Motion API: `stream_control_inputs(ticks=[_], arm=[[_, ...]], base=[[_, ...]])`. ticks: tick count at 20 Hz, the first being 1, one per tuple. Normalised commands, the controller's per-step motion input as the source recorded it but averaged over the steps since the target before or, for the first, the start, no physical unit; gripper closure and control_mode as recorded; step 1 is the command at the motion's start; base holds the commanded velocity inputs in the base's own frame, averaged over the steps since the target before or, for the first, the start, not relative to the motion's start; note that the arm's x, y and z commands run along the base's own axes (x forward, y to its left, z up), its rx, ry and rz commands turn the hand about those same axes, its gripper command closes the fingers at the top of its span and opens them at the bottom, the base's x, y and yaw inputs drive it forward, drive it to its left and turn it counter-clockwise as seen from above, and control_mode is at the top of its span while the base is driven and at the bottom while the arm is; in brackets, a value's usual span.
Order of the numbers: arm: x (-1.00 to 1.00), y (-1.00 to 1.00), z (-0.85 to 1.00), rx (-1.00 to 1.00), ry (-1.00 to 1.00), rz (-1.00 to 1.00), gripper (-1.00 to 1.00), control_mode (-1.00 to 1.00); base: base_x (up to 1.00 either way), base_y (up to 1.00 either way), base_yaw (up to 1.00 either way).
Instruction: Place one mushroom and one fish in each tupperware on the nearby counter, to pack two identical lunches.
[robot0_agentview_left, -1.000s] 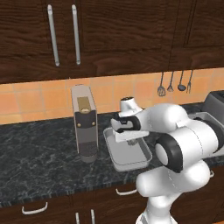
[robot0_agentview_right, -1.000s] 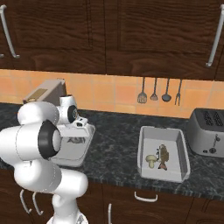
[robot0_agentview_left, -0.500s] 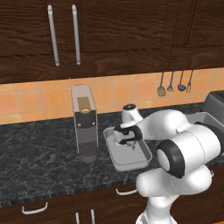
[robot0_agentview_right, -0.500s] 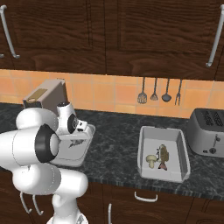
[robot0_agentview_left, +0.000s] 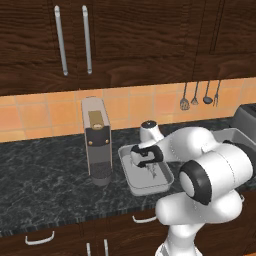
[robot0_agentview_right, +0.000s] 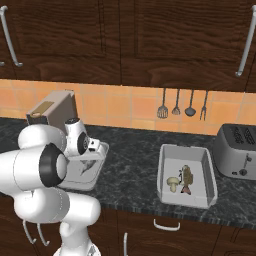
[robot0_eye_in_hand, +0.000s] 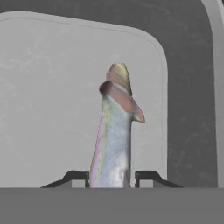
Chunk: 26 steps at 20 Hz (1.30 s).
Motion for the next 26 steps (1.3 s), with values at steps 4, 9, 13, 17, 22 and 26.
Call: stream_control_inputs(ticks=[4, 9, 13, 17, 22, 26], arm=[[-0.24, -0.03, 0.14, 0.0, 0.06, 0.0, -1.0, -1.0], [-0.92, -0.15, 0.78, 0.0, 0.0, 0.0, -1.0, -1.0], [-1.0, -0.29, 0.97, 0.0, 0.01, 0.0, -1.0, -1.0], [-1.0, -0.3, 0.73, 0.01, 0.0, 0.0, -1.0, -1.0], [-1.0, -0.17, 0.78, 0.05, -0.09, 0.0, -1.0, -1.0], [-1.0, -0.02, 0.87, 0.06, -0.13, 0.0, -1.0, -1.0]], base=[[0.0, 0.0, 0.0], [0.0, 0.0, 0.0], [0.0, 0.0, 0.0], [0.0, 0.0, 0.0], [0.0, 0.0, 0.0], [0.0, 0.0, 0.0]])
